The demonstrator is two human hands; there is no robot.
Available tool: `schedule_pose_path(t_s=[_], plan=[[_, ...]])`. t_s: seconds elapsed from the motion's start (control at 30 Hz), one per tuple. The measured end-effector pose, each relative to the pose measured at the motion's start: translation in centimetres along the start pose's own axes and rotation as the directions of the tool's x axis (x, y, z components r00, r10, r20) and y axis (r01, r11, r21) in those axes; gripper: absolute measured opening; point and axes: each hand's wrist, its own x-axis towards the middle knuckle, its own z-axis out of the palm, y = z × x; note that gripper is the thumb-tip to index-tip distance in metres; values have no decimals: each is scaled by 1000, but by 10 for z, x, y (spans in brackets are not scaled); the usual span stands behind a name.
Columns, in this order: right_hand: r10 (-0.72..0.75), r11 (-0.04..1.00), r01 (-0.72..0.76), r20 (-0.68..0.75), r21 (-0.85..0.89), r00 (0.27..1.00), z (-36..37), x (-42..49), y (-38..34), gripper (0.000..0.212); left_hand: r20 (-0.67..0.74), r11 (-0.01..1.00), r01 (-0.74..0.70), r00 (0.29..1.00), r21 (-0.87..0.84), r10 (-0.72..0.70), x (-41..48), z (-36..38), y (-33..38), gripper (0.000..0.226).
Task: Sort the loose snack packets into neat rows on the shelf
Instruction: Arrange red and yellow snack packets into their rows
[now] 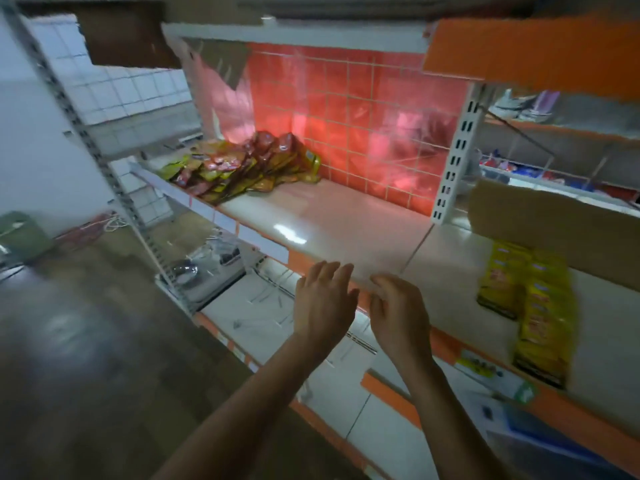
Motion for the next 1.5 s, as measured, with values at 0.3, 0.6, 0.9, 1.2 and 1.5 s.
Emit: schedule_pose_path(t_s=[0.3, 0.6, 0.9, 1.2, 1.5], plan=[[-48, 995, 39, 97, 96, 994, 106, 104, -67, 35, -30, 983, 157, 988, 99, -155, 80, -8, -130, 57], [-55, 988, 23, 207, 155, 977, 187, 214, -115, 43, -12, 939, 315, 948, 134, -317, 177, -14, -234, 64], [-52, 955, 7, 143, 296, 988, 250, 307, -167, 30, -96, 929, 367, 924, -54, -370, 279, -27, -338, 40], [-139, 983, 142, -33, 115, 990, 314, 386, -217, 31, -6, 990, 26, 1000, 140, -26, 369, -24, -444, 54], [128, 984, -113, 109, -135, 986, 343, 403, -236, 62, 238, 915, -322, 934, 241, 266, 407, -17, -467, 44]])
